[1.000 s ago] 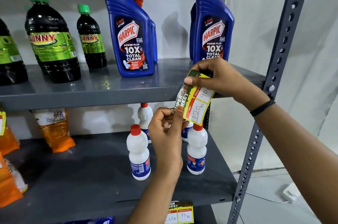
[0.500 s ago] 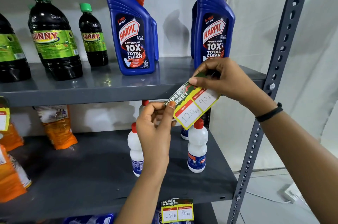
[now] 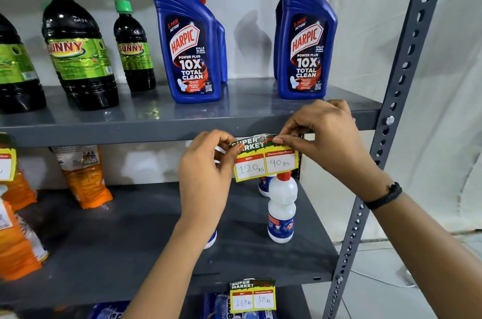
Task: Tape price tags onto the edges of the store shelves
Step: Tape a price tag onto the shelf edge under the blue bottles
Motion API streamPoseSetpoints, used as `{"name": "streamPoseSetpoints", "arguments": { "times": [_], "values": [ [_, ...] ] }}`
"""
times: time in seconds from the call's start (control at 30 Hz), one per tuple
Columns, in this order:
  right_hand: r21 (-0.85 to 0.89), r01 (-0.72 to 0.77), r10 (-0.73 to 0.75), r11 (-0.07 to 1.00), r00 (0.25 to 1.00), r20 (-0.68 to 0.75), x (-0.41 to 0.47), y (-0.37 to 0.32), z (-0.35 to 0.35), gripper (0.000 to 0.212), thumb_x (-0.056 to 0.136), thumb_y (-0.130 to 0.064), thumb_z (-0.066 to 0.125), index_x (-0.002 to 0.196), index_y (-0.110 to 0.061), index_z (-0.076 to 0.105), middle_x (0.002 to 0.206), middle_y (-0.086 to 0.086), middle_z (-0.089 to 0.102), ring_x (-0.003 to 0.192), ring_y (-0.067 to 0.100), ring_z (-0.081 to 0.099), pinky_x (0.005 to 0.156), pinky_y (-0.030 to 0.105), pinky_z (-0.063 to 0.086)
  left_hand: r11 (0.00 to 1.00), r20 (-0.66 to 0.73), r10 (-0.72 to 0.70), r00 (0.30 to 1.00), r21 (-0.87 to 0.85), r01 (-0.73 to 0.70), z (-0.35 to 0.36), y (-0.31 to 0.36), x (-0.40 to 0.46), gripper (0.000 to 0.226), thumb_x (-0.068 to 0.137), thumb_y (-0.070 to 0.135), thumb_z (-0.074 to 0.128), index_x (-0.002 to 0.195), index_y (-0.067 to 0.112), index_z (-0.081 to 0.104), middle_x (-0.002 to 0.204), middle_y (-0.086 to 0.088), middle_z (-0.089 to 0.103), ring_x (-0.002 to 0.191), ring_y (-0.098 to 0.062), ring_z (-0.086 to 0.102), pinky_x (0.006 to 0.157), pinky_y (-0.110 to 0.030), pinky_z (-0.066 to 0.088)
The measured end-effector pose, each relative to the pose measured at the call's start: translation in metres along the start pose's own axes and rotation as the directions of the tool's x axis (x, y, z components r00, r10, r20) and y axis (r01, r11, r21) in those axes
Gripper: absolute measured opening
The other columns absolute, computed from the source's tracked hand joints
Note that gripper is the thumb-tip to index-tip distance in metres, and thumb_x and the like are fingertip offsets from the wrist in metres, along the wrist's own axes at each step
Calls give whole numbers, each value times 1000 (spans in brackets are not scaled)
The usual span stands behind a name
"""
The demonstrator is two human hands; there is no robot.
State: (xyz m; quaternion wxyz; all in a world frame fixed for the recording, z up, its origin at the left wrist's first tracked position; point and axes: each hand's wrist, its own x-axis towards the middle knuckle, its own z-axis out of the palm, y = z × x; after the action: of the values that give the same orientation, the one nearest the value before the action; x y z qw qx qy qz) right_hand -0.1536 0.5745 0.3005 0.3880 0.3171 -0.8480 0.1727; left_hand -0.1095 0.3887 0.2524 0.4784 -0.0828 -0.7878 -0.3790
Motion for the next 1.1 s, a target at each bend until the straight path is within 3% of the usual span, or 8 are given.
{"name": "streamPoseSetpoints", "arguments": {
  "times": [0.17, 0.27, 0.5, 0.77, 0.9, 1.1],
  "values": [
    [92, -20, 17, 996, 999, 27, 4, 0, -1, 19, 76, -41, 68, 76, -22, 67, 74, -7, 67, 70, 7, 52, 75, 28, 39, 996, -5, 71, 997, 58, -70, -4, 3, 10, 8, 81, 14, 68, 81, 9, 62, 81, -3, 64, 69, -16, 62, 60, -36, 54],
    [229, -57, 56, 972, 998, 14, 6, 0, -3, 17, 74, -36, 71, 75, -19, 68, 70, -7, 65, 60, 6, 55, 57, 9, 43, 996, -8, 80, 997, 51, -79, -5, 6, 15, 8, 82, 14, 67, 82, 8, 62, 82, -4, 65, 71, -15, 61, 60, -36, 55],
    [305, -151, 164, 940, 986, -18, 10, 0, -3, 14, 73, -35, 73, 72, -23, 68, 64, -16, 56, 55, 7, 48, 51, 17, 41, 997, -24, 58, 998, 59, -56, -5, 10, 24, 7, 81, 16, 67, 82, 11, 62, 81, -1, 65, 71, -16, 61, 62, -43, 54],
    [290, -182, 195, 940, 981, -18, 11, 0, -1, 15, 73, -38, 72, 73, -24, 68, 62, -16, 54, 55, 4, 48, 49, 13, 36, 993, -37, 25, 999, 115, -21, -5, 15, 26, 8, 81, 20, 68, 82, 15, 61, 81, 1, 65, 69, -17, 60, 57, -42, 53],
    [272, -184, 198, 945, 980, -25, 11, 1, 1, 14, 73, -38, 72, 72, -25, 66, 61, -17, 53, 54, 1, 48, 49, 13, 35, 981, -58, 16, 998, 192, -4, -3, 19, 25, 11, 79, 24, 69, 81, 18, 60, 80, 3, 63, 65, -15, 57, 52, -34, 48],
    [255, -181, 203, 950, 977, -61, 11, -1, 4, 15, 72, -34, 74, 70, -23, 65, 61, -16, 51, 53, 2, 48, 50, 14, 35, 937, -46, 87, 995, 344, -66, 3, 24, 32, 25, 70, 39, 75, 83, 22, 61, 89, 1, 60, 83, -19, 56, 54, -29, 38]
  ]
}}
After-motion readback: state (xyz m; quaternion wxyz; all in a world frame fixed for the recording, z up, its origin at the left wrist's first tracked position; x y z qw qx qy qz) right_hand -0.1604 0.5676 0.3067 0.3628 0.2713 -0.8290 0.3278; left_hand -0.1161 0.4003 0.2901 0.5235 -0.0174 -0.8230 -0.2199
